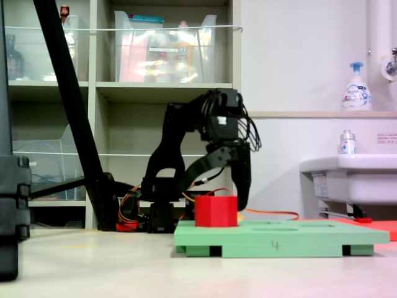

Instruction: Put the octagonal pillar block into the corresponding hole

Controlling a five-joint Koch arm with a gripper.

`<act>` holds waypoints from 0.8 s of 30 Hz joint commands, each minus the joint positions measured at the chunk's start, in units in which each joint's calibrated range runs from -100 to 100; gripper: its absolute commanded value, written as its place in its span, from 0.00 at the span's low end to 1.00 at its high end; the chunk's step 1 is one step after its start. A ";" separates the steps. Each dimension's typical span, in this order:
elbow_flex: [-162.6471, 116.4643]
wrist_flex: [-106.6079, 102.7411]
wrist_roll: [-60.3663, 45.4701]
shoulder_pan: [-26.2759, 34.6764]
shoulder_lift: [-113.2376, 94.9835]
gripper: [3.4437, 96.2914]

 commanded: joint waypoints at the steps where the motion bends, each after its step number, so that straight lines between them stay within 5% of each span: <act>1: 1.20 -0.98 0.39 -0.24 -5.20 0.85; 5: 1.80 -0.98 0.49 -0.20 -12.19 0.96; 15: 18.45 -0.98 -11.58 -1.76 -43.61 0.94; 19: 23.54 -0.98 -22.76 -6.50 -59.11 0.64; 24: 23.44 -0.98 -33.46 -9.47 -69.45 0.63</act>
